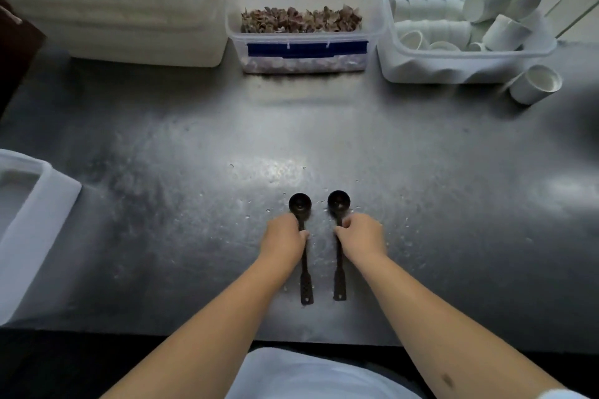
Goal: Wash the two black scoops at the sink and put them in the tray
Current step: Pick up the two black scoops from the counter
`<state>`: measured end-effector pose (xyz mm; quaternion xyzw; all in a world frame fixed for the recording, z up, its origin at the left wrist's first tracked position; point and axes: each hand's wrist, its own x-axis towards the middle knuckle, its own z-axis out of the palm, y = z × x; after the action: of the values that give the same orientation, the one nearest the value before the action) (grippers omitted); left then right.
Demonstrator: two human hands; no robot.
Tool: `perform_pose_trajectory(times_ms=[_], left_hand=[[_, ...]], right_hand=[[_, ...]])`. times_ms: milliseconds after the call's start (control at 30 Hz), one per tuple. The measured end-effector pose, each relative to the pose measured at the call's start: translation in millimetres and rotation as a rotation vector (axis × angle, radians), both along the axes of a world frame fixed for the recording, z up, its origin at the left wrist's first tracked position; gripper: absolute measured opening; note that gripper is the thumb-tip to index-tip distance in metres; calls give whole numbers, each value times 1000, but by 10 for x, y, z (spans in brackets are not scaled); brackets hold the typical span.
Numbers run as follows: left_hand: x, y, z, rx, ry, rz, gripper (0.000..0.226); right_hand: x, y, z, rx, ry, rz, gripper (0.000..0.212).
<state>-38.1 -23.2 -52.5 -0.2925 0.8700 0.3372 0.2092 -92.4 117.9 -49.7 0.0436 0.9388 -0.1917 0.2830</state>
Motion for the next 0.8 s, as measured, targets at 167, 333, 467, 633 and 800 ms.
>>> perform_pose_trajectory(times_ms=[167,333,467,633,800], left_hand=[[-34,-102,-23,82,6,37,33],[107,-212,50,311,27,192,25],[339,-215,195,562,61,391,20],[710,-88,506,578,165,531,15],[1135,218,769,570,270,661,18]], right_hand=[[-38,-48,32,-42,-43,37,49],[22,64,96,-341,-132,-82,44],[85,169,250,-516,-238,-137,52],[191,215,504,-628,-293,-65,21],[360,246,681,-705,-356,72,21]])
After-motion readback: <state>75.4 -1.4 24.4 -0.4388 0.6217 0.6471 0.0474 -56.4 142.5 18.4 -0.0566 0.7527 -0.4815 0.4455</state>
